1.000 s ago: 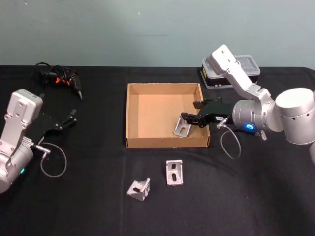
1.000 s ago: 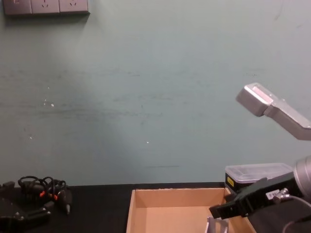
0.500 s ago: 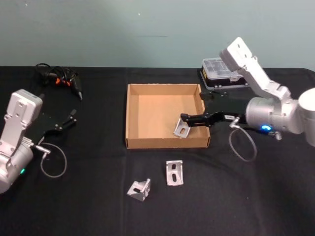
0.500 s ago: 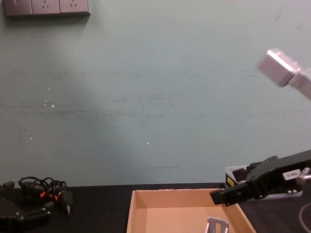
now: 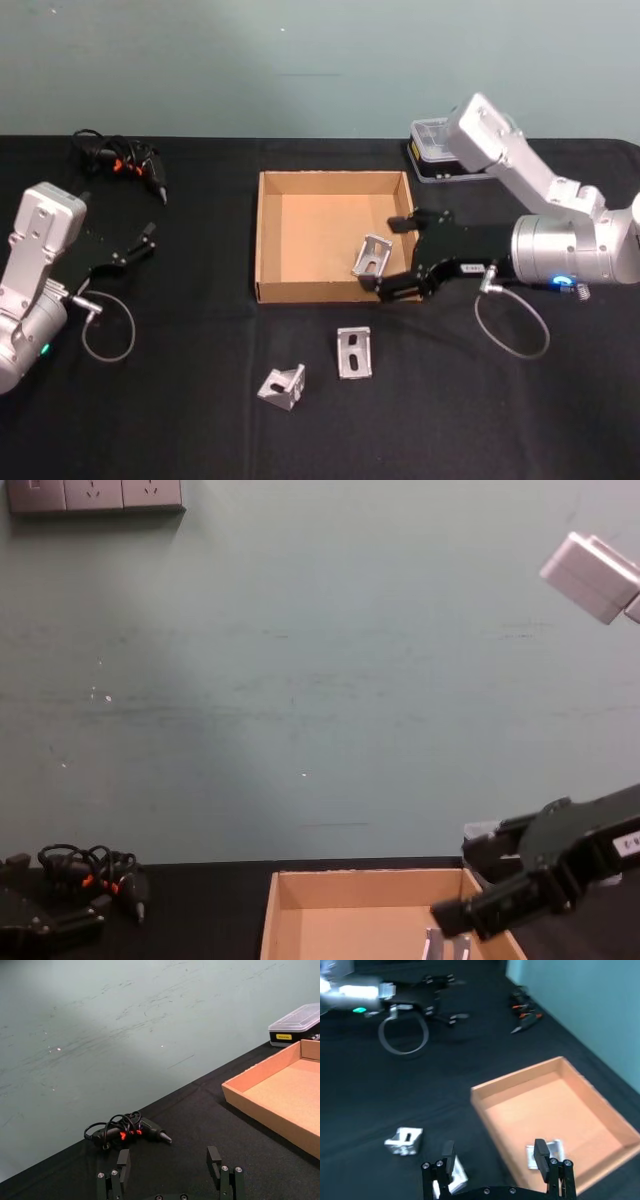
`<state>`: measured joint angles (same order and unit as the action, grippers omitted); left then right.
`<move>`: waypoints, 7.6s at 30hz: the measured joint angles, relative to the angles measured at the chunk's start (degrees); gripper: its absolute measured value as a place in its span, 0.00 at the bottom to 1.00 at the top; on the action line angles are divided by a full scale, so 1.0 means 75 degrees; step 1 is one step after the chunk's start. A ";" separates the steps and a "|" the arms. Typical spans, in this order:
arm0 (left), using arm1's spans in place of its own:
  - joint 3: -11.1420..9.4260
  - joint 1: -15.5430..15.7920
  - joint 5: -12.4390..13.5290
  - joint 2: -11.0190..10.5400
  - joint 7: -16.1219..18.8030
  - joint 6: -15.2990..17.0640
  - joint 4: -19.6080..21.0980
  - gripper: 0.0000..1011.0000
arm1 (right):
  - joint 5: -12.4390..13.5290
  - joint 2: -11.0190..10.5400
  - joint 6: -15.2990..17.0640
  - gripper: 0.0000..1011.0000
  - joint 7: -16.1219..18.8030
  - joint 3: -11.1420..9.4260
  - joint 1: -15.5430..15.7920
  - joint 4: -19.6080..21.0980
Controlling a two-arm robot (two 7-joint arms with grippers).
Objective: Use one hand to pick up the angle iron from the table and place it into the box.
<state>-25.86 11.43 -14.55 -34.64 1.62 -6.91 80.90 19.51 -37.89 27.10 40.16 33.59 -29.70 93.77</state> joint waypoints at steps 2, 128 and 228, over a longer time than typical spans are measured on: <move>0.0000 0.0000 0.0000 0.0000 0.0000 0.0000 0.0000 0.99 | 0.0000 -0.0049 0.0003 0.99 0.0166 0.0132 -0.0083 0.0005; 0.0000 0.0000 0.0000 0.0000 0.0000 0.0000 0.0001 0.99 | -0.0215 0.0994 -0.0347 0.07 -0.1166 0.0738 -0.0837 -0.1168; 0.0000 0.0000 0.0000 0.0000 0.0000 0.0000 0.0000 0.99 | 0.0121 0.0757 -0.0852 0.99 -0.1160 -0.0219 0.1924 0.0482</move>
<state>-25.86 11.43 -14.55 -34.64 1.62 -6.91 80.90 20.42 -32.21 20.71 31.45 31.95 -15.27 97.38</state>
